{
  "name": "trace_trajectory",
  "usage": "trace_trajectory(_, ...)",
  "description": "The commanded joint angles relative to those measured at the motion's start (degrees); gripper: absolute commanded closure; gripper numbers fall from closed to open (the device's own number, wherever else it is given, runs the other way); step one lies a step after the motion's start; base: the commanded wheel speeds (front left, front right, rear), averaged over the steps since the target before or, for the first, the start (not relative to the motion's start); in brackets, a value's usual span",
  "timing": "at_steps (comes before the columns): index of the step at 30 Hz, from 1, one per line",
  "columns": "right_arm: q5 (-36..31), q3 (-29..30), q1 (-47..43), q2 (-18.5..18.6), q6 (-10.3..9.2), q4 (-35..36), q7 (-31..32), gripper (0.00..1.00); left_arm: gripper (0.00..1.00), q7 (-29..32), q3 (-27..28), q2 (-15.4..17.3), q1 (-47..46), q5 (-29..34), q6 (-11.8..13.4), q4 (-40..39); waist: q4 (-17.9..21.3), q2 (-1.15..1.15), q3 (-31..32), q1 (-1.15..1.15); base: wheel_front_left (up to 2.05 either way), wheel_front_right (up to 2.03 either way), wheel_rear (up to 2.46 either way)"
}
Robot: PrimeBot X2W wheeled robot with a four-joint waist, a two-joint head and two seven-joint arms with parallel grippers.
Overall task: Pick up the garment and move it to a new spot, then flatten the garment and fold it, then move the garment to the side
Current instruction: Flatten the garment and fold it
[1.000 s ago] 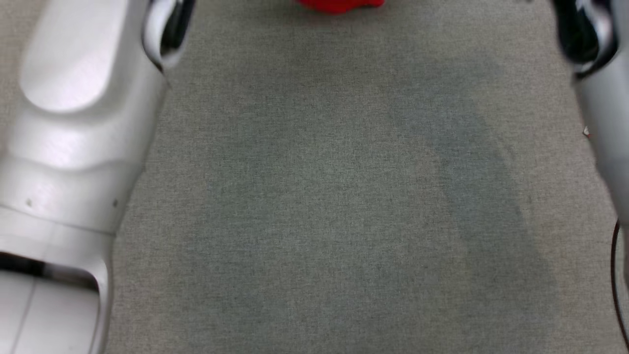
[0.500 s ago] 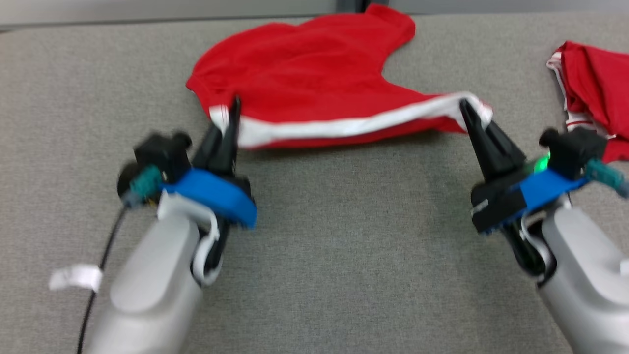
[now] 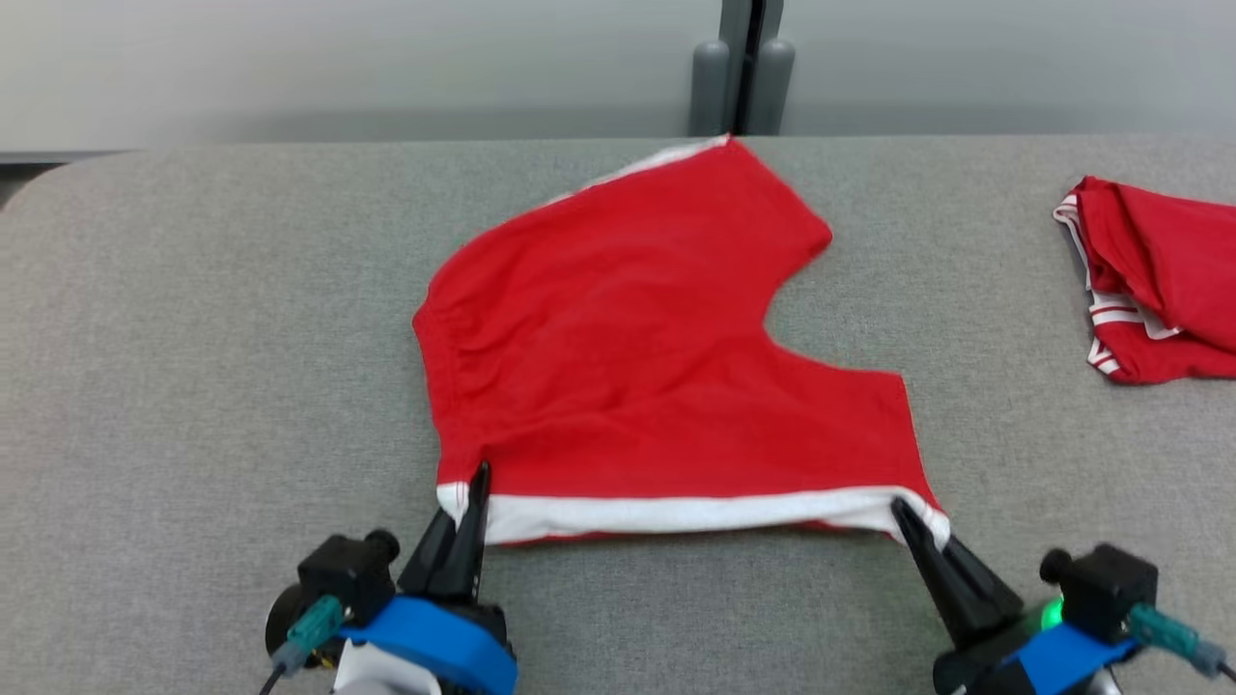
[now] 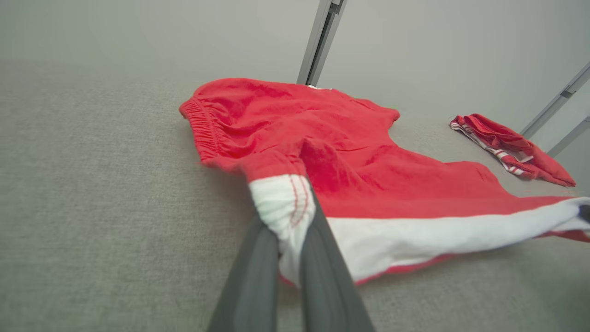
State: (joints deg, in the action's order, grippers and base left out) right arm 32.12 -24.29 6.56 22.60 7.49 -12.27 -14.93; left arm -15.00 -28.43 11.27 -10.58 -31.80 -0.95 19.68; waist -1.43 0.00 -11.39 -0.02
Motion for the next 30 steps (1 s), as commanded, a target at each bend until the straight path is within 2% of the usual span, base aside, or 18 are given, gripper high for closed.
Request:
trace_trajectory(1,-0.2,0.9,-2.1,-0.3,0.02,1.0,0.1,1.0,1.0,-0.2,0.0,0.7,1.3,-0.1,0.4,-1.1,-0.1,0.0,0.4,0.02,0.0,0.0,0.0)
trace_trajectory(8,-2.4,5.7,-9.2,-2.6,0.02,6.7,2.5,1.0,1.0,1.4,-0.9,1.7,5.7,-0.5,1.7,-6.4,-0.9,0.0,1.5,0.02,0.0,0.0,0.0)
trace_trajectory(11,-3.9,7.1,-8.4,-3.1,0.02,8.0,3.7,1.0,1.0,1.8,-1.0,1.6,5.0,-0.6,1.9,-7.3,-1.2,0.0,1.1,0.02,0.0,0.0,0.0)
trace_trajectory(15,-5.3,8.5,-4.9,-2.0,0.02,9.1,5.0,1.0,1.0,2.1,-1.3,1.3,2.6,0.2,1.7,-7.5,-2.0,0.0,0.0,0.02,0.0,0.0,0.0)
trace_trajectory(19,-6.9,10.8,0.8,-1.3,0.03,8.5,6.3,1.0,1.0,2.1,-1.6,0.5,-1.0,0.1,0.4,-7.1,-3.3,0.0,-1.8,0.02,0.0,0.0,0.0)
trace_trajectory(20,-7.7,11.2,6.1,-1.1,0.02,7.8,8.2,1.0,1.0,1.9,-1.4,0.0,-4.2,0.2,-0.2,-6.0,-4.3,0.0,-3.2,0.02,0.0,0.0,0.0)
trace_trajectory(24,-8.6,10.1,18.0,0.7,0.02,4.1,11.2,1.0,1.0,1.9,-1.4,-1.8,-11.3,0.3,-1.7,-2.9,-6.8,0.0,-7.2,0.02,0.0,0.0,0.0)
trace_trajectory(30,-8.8,7.8,31.3,1.4,0.02,-2.8,13.4,1.0,1.0,1.8,-0.8,-3.2,-19.2,0.4,-2.7,1.1,-8.8,0.0,-12.2,0.02,0.0,0.0,0.0)
